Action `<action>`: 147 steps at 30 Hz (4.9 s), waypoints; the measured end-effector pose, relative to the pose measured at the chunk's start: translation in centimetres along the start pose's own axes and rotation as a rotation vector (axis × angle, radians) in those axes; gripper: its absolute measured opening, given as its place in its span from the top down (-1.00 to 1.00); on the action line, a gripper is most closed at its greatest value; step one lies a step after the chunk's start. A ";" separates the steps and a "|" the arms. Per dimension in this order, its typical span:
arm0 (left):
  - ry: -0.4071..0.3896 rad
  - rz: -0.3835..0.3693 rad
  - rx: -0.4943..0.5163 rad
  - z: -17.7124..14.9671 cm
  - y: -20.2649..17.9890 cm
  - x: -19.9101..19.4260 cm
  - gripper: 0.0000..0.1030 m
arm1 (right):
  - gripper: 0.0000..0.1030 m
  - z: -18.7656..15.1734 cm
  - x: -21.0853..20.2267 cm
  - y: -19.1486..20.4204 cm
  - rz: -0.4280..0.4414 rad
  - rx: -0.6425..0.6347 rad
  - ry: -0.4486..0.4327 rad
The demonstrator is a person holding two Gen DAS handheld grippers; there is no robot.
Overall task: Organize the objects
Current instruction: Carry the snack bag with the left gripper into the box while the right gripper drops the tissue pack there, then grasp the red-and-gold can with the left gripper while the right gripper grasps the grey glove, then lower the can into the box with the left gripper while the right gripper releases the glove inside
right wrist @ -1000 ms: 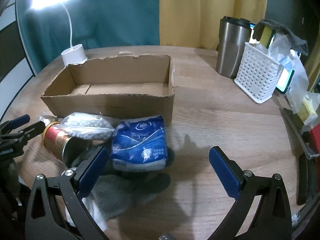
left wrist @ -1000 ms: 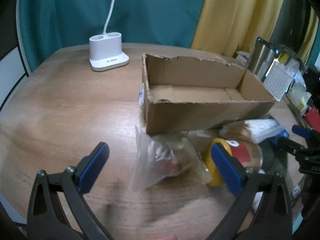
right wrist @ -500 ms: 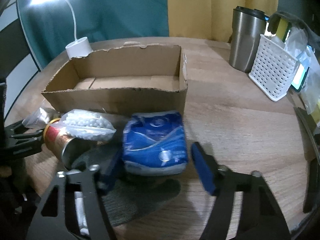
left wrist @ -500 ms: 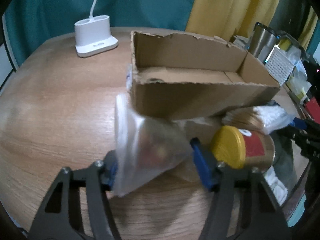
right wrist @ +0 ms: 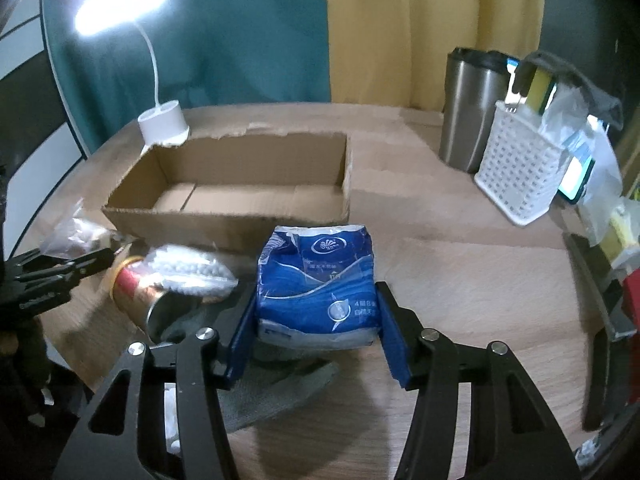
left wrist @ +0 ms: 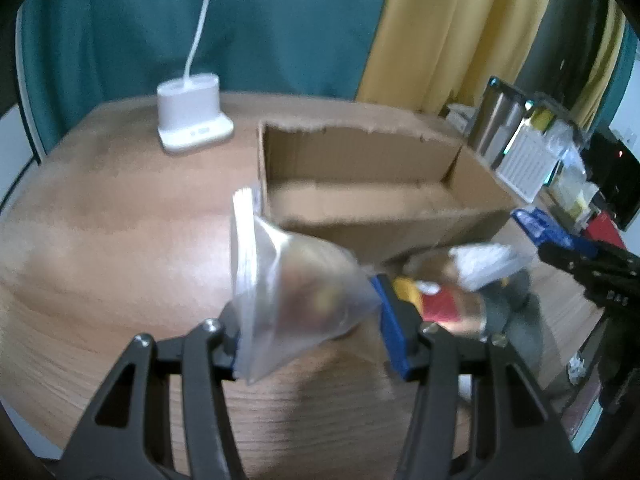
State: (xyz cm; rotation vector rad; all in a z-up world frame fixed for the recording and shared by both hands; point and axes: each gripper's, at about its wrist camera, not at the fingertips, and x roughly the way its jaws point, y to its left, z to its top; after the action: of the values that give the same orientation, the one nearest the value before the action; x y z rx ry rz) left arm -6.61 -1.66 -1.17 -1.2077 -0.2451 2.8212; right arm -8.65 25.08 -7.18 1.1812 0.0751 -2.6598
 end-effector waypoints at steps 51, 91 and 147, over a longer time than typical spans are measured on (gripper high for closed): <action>0.030 -0.154 0.010 6.9 -5.0 6.1 -0.46 | -0.45 7.3 5.2 0.3 0.081 -0.024 0.004; 0.013 -0.078 0.003 -1.9 -4.7 -0.1 -0.69 | -0.61 -2.2 -0.7 1.4 0.056 0.008 0.026; -0.067 0.000 0.041 -0.4 -3.7 -3.5 -0.25 | 0.29 -2.3 -3.9 -0.8 0.141 -0.027 -0.027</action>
State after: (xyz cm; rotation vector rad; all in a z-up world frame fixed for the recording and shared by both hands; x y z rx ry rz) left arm -3.89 1.66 1.66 -1.1064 -0.1899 2.8558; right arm -4.60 26.88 -5.91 1.0988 0.0223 -2.5433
